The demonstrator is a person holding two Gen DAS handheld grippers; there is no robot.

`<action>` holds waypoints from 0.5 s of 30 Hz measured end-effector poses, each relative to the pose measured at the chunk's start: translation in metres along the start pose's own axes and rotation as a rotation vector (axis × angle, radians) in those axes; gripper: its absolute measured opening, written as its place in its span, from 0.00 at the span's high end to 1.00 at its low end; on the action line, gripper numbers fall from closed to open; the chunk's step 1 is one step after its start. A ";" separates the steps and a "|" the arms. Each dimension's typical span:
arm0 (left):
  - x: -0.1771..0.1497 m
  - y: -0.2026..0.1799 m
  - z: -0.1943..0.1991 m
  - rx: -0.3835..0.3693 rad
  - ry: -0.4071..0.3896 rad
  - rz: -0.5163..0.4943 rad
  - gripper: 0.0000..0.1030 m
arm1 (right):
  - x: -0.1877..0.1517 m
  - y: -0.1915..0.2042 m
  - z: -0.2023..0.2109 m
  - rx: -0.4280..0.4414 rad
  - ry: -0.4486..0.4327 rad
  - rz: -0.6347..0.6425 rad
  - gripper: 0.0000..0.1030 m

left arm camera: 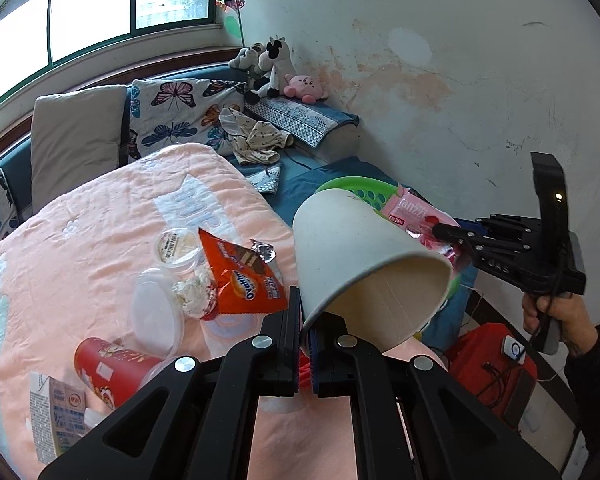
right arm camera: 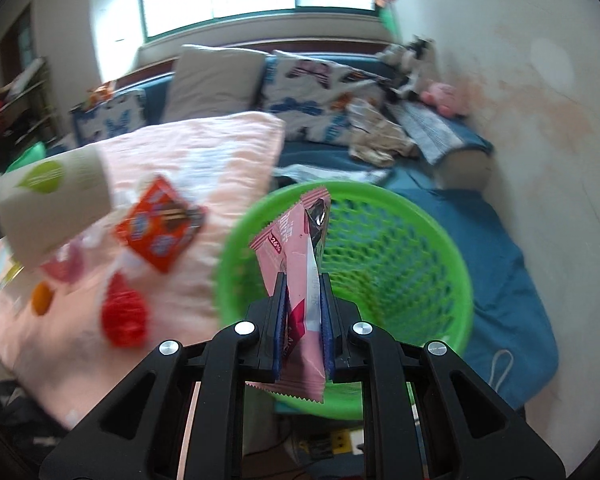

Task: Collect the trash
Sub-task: 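Carry the pink wrapper to the green basket and open the right tool, then tip the white paper cup into the green basket and open the left tool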

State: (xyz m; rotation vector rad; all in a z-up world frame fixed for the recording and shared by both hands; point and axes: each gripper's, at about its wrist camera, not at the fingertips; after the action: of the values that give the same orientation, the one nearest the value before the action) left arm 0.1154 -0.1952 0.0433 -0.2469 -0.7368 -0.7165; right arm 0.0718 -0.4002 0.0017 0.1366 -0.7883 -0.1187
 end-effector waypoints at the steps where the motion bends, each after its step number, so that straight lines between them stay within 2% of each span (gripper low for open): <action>1: 0.002 -0.002 -0.004 -0.006 0.004 -0.004 0.96 | 0.000 -0.005 -0.003 -0.011 -0.001 -0.012 0.84; 4: 0.007 -0.006 -0.013 -0.031 0.016 -0.003 0.96 | 0.001 -0.015 -0.013 -0.042 0.004 -0.035 0.81; 6: 0.010 -0.009 -0.017 -0.039 0.019 -0.012 0.96 | 0.000 -0.022 -0.019 -0.050 0.013 -0.058 0.71; 8: 0.012 -0.012 -0.024 -0.055 0.027 -0.013 0.96 | -0.002 -0.027 -0.022 -0.060 0.014 -0.084 0.45; 15: 0.018 -0.021 -0.041 -0.110 0.061 0.005 0.96 | -0.015 -0.035 -0.011 -0.048 -0.010 -0.155 0.37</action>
State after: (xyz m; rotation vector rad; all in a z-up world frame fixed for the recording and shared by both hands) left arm 0.1323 -0.2387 0.0251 -0.3255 -0.6393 -0.7575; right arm 0.0673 -0.4314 -0.0222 0.1514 -0.7841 -0.2850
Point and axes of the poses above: each gripper's, at about its wrist camera, not at the fingertips, and z roughly against the way its jaws point, y to its left, x to its top, and after that the axes turned 11 degrees about -z, right-handed
